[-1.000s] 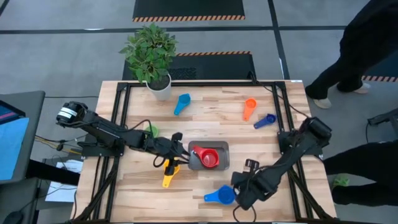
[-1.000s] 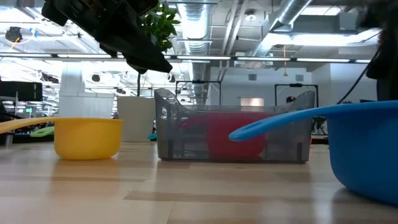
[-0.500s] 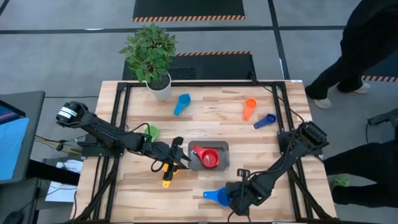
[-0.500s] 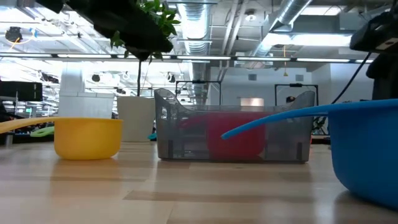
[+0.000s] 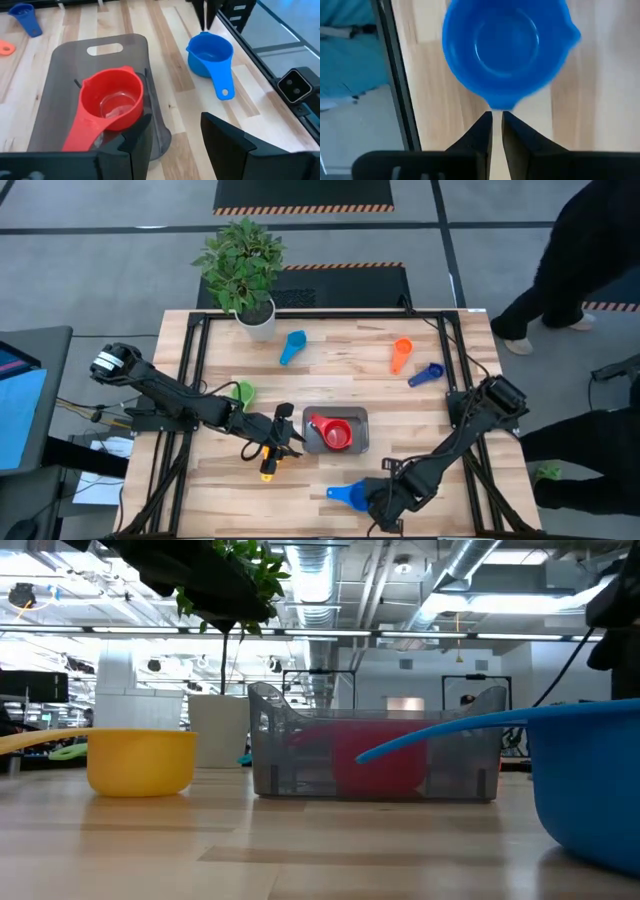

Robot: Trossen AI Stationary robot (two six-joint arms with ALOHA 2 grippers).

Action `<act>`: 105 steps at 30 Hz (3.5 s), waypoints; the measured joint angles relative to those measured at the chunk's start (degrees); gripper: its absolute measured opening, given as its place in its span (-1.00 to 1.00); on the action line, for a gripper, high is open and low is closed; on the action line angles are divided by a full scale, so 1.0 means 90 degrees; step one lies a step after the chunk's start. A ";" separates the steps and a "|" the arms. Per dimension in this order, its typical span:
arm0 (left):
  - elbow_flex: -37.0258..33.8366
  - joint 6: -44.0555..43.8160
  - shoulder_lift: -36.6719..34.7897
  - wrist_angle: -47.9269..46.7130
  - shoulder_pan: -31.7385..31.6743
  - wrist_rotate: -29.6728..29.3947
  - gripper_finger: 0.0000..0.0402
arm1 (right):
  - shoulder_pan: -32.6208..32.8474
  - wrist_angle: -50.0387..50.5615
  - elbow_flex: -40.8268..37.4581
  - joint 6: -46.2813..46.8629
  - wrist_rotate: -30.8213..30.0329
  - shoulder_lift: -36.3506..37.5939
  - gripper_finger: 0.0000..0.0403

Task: Nest measuring cups in basket
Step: Adjust the blue measuring cup, then stack the blue measuring cup on top of the red measuring cup into the black bin

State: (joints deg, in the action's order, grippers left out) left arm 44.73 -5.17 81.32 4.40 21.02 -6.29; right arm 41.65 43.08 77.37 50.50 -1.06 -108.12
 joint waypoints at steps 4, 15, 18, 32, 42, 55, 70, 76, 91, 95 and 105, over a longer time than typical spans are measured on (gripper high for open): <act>0.0000 0.0000 0.0000 -0.0008 0.0000 -0.0019 -0.22 | -0.0024 -0.0307 -0.0256 0.0023 -0.0020 0.0000 -0.68; 0.0000 0.0000 0.0000 -0.0088 -0.0002 -0.0050 -0.22 | -0.0544 -0.1103 -0.0324 -0.0901 -0.0117 -0.0002 -0.68; 0.0000 0.0002 0.0000 -0.0090 -0.0002 -0.0050 -0.22 | -0.0746 -0.1324 -0.0324 -0.1282 -0.0115 -0.0002 -0.68; 0.0000 -0.0746 0.0000 -0.0029 0.0145 0.0500 -0.22 | -0.0770 -0.0759 -0.0200 -0.1338 -0.0185 0.0127 -0.68; 0.0315 -0.2371 0.0792 0.0525 0.1652 -0.1767 -0.22 | -0.0004 0.1423 -0.0079 -0.0080 -0.0381 0.0131 -0.68; 0.4509 -0.2214 0.3205 -0.3829 0.1348 -0.2169 -0.22 | 0.1315 0.2822 -0.0081 0.2787 -0.1226 0.0131 -0.68; 0.4694 -0.3383 0.3515 -0.4226 0.0857 -0.0966 -0.01 | 0.2371 0.2801 -0.0081 0.4614 -0.1955 0.0131 -0.68; 0.4726 -0.3633 0.3832 -0.3855 0.0879 -0.0993 0.00 | 0.2403 0.2852 -0.0083 0.4722 -0.1953 0.0131 -0.68; 0.4748 -0.3824 0.4396 -0.3520 0.0877 -0.0807 0.00 | 0.2363 0.2801 -0.0086 0.4620 -0.2033 0.0129 -0.68; 0.4748 -0.3801 0.4398 -0.3567 0.0877 -0.0769 -0.01 | 0.2368 0.2797 -0.0086 0.4617 -0.2043 0.0129 -0.68; 0.5053 -0.3766 0.4207 -0.4075 0.0879 -0.0835 -0.09 | 0.2368 0.2720 -0.0086 0.4603 -0.2043 0.0129 -0.68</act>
State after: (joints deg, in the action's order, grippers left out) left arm 90.21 -39.06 119.18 -32.27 28.93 -13.80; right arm 62.96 67.56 76.60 91.92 -19.44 -106.96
